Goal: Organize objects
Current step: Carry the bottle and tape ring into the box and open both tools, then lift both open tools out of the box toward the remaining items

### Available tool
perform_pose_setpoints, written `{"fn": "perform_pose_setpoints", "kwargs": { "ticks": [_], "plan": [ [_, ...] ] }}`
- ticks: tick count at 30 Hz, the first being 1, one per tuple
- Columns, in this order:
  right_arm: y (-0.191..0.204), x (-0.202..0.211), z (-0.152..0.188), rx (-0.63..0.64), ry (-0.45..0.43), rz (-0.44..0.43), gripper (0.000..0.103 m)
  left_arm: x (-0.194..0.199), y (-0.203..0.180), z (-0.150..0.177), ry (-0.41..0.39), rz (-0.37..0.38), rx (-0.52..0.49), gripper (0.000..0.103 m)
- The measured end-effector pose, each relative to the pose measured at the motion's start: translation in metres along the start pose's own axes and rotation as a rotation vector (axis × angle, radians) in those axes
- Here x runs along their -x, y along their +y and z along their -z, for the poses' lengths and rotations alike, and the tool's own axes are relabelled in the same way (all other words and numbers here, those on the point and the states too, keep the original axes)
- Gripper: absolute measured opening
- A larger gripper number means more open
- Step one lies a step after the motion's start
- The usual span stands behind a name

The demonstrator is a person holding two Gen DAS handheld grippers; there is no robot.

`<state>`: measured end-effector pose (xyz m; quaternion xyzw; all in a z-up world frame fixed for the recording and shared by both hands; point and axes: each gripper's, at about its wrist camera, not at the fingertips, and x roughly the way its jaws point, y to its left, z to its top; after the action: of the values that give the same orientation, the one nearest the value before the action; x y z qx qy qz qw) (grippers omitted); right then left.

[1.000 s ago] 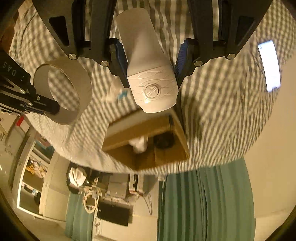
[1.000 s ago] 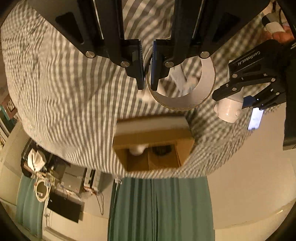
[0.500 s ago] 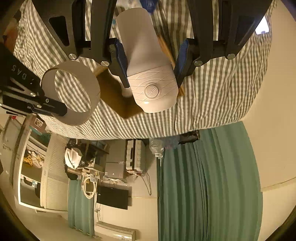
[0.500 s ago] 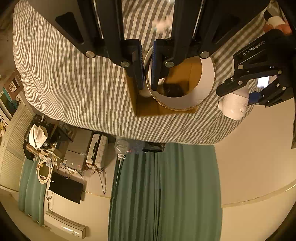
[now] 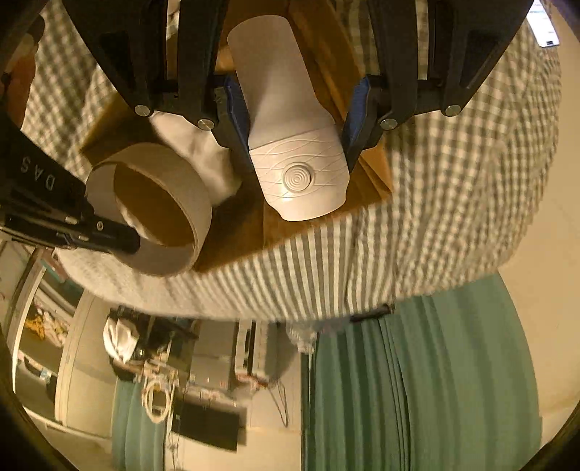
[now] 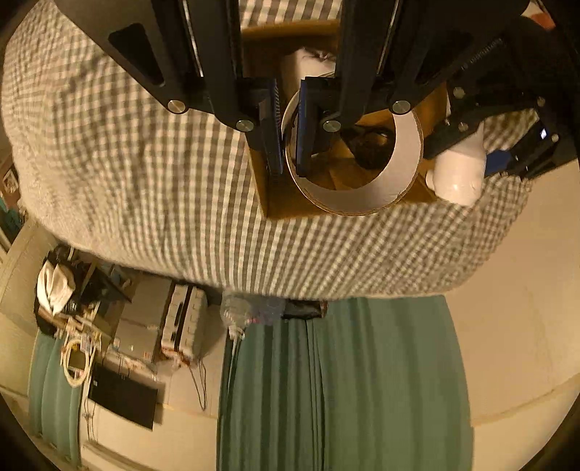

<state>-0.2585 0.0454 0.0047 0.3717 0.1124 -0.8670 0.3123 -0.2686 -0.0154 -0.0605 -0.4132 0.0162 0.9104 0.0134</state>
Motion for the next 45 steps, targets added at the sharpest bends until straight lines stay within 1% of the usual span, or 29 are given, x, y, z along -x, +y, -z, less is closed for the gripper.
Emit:
{"fn": "perform_pose_setpoints", "kwargs": {
  "ticks": [3, 7, 9, 11, 13, 14, 15, 16, 17, 18, 22, 24, 26, 28, 31, 32, 36, 37, 41, 43, 45],
  "plan": [
    [-0.003, -0.022, 0.01, -0.006, 0.039, -0.008, 0.007, -0.02, -0.004, 0.005, 0.039, 0.006, -0.019, 0.047],
    [-0.002, -0.031, 0.015, 0.007, 0.063, -0.015, 0.007, -0.027, -0.008, 0.012, 0.067, 0.011, -0.037, 0.048],
    [-0.003, -0.031, 0.016, -0.001, 0.06, -0.018, 0.007, -0.024, -0.01, 0.013, 0.079, 0.011, -0.041, 0.048],
    [-0.003, -0.026, 0.019, -0.016, 0.054, -0.022, 0.008, -0.017, -0.011, 0.012, 0.072, 0.016, -0.041, 0.049],
    [-0.004, -0.019, 0.017, -0.033, 0.041, -0.042, 0.01, -0.006, -0.013, 0.012, 0.069, 0.022, -0.048, 0.05],
    [-0.005, -0.015, 0.017, -0.037, 0.038, -0.052, 0.014, -0.001, -0.013, 0.012, 0.062, 0.027, -0.051, 0.054],
    [-0.005, -0.009, 0.017, -0.044, 0.033, -0.055, 0.027, 0.006, -0.014, 0.01, 0.049, 0.03, -0.059, 0.059],
    [-0.004, -0.002, 0.017, -0.054, 0.028, -0.049, 0.036, 0.016, -0.014, 0.009, 0.033, 0.021, -0.068, 0.073],
    [-0.003, 0.004, 0.015, -0.061, 0.021, -0.042, 0.053, 0.025, -0.013, 0.007, 0.017, 0.006, -0.075, 0.08],
    [-0.003, 0.012, 0.014, -0.067, 0.007, -0.032, 0.057, 0.036, -0.013, 0.006, -0.006, -0.007, -0.078, 0.08],
    [-0.003, 0.059, 0.003, -0.076, -0.056, -0.018, 0.057, 0.08, -0.013, -0.007, -0.059, -0.018, -0.064, 0.081],
    [0.0, 0.084, -0.002, -0.064, -0.083, -0.005, 0.058, 0.106, -0.011, -0.01, -0.093, -0.021, -0.054, 0.083],
    [0.005, 0.114, -0.006, -0.042, -0.122, 0.019, 0.061, 0.132, -0.012, -0.01, -0.128, -0.023, -0.05, 0.088],
    [0.011, 0.14, -0.008, -0.026, -0.148, 0.034, 0.063, 0.156, -0.014, -0.008, -0.16, -0.025, -0.057, 0.089],
    [0.019, 0.18, -0.005, 0.0, -0.181, 0.049, 0.063, 0.192, -0.016, -0.006, -0.205, -0.037, -0.071, 0.089],
    [0.022, 0.193, -0.004, 0.003, -0.193, 0.051, 0.064, 0.202, -0.015, -0.005, -0.216, -0.043, -0.074, 0.091],
    [0.029, 0.239, 0.005, 0.015, -0.237, 0.054, 0.072, 0.247, -0.014, 0.002, -0.264, -0.067, -0.095, 0.095],
    [0.031, 0.251, 0.007, 0.019, -0.244, 0.054, 0.073, 0.253, -0.014, 0.001, -0.272, -0.071, -0.096, 0.097],
    [0.04, 0.285, 0.017, 0.038, -0.275, 0.056, 0.082, 0.277, -0.006, 0.012, -0.296, -0.093, -0.093, 0.099],
    [0.043, 0.297, 0.025, 0.052, -0.289, 0.05, 0.083, 0.285, -0.005, 0.023, -0.298, -0.098, -0.094, 0.1],
    [0.045, 0.302, 0.035, 0.056, -0.285, 0.043, 0.083, 0.286, -0.006, 0.034, -0.291, -0.096, -0.096, 0.1]
  ]
}}
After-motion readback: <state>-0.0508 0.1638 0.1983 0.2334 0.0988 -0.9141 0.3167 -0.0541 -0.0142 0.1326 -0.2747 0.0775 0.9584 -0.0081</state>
